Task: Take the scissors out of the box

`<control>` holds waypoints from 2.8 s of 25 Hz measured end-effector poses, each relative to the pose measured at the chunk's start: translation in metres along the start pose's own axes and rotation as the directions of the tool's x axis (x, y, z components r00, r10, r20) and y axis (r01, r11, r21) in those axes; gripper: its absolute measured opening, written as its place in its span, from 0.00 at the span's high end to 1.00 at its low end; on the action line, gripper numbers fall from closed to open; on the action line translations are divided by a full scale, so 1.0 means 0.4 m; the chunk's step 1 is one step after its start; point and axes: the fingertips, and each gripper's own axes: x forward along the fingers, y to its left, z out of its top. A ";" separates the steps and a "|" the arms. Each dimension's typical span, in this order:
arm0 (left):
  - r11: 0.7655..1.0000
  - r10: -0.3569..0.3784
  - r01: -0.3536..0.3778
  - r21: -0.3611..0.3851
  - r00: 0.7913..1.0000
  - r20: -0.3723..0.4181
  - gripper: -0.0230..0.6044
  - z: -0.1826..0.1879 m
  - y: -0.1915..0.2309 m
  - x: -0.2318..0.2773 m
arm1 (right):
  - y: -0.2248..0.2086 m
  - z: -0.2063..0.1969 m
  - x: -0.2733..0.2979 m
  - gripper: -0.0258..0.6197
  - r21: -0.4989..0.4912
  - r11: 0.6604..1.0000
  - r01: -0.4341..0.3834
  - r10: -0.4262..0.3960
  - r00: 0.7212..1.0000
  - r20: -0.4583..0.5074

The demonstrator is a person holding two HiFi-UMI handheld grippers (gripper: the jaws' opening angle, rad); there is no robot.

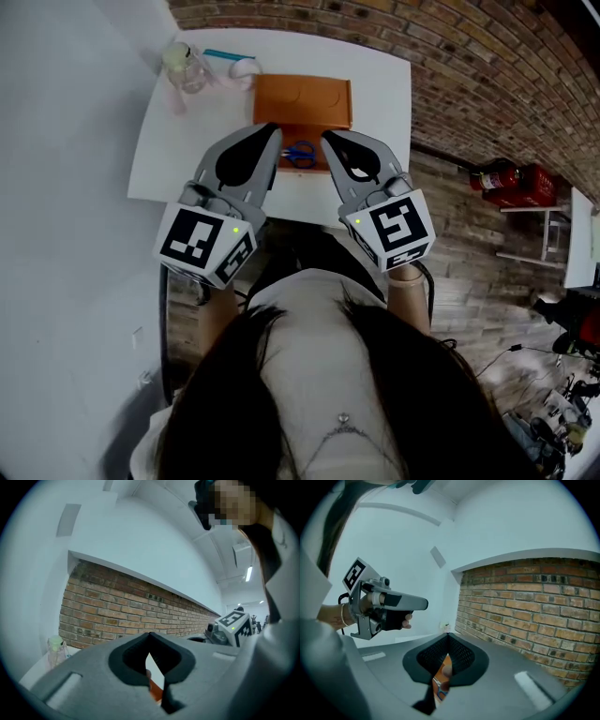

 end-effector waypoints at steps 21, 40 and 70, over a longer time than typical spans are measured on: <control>0.987 0.162 -0.162 -0.018 0.987 0.004 0.96 -0.004 0.092 0.088 | -0.057 -0.163 0.131 0.94 0.022 0.974 -0.226 0.226 0.960 -0.164; 0.962 0.269 -0.268 -0.047 0.963 0.003 0.96 -0.024 0.176 0.121 | -0.057 -0.300 0.229 0.90 0.043 0.924 -0.380 0.373 0.871 -0.320; 0.926 0.364 -0.365 -0.096 0.931 -0.036 0.96 -0.078 0.276 0.124 | -0.006 -0.513 0.289 0.83 0.056 0.834 -0.549 0.479 0.669 -0.568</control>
